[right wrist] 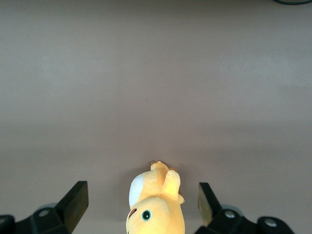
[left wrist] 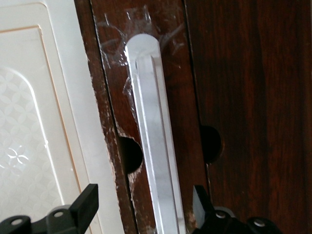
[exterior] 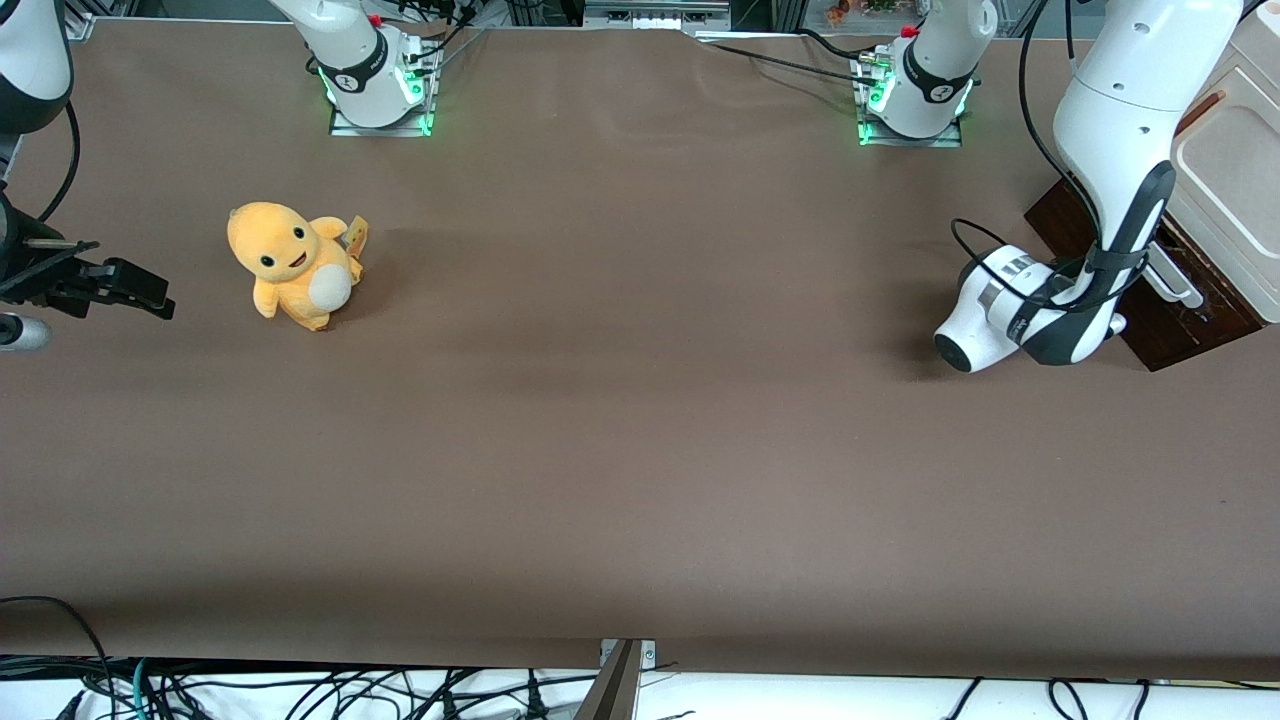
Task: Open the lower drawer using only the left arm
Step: 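Align the open left gripper on the silver handle and close it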
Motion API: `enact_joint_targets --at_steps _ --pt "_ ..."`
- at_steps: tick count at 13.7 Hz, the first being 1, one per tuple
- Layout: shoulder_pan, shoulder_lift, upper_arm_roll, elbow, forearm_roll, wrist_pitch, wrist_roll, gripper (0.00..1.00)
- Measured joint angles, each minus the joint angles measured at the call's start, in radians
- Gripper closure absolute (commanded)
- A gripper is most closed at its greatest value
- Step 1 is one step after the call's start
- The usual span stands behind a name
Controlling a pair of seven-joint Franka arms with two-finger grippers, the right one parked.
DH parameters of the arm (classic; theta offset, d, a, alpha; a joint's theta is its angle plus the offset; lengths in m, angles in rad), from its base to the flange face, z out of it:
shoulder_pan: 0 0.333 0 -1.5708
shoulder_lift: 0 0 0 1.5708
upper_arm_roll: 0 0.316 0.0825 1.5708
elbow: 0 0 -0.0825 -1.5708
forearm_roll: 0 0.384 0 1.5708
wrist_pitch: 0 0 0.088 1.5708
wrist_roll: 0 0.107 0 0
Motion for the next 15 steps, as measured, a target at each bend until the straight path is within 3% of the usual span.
enact_joint_targets --at_steps 4,6,7,11,15 --pt "0.043 -0.001 0.000 -0.005 0.026 0.050 0.000 0.31" --pt "0.053 -0.001 0.000 -0.010 0.031 0.053 0.000 0.50" --pt "0.054 -0.001 0.000 -0.013 0.031 0.053 0.000 0.55" --pt "0.053 -0.006 -0.003 -0.014 0.032 0.053 -0.031 0.58" --pt "0.053 -0.006 -0.003 -0.014 0.032 0.055 -0.056 0.81"
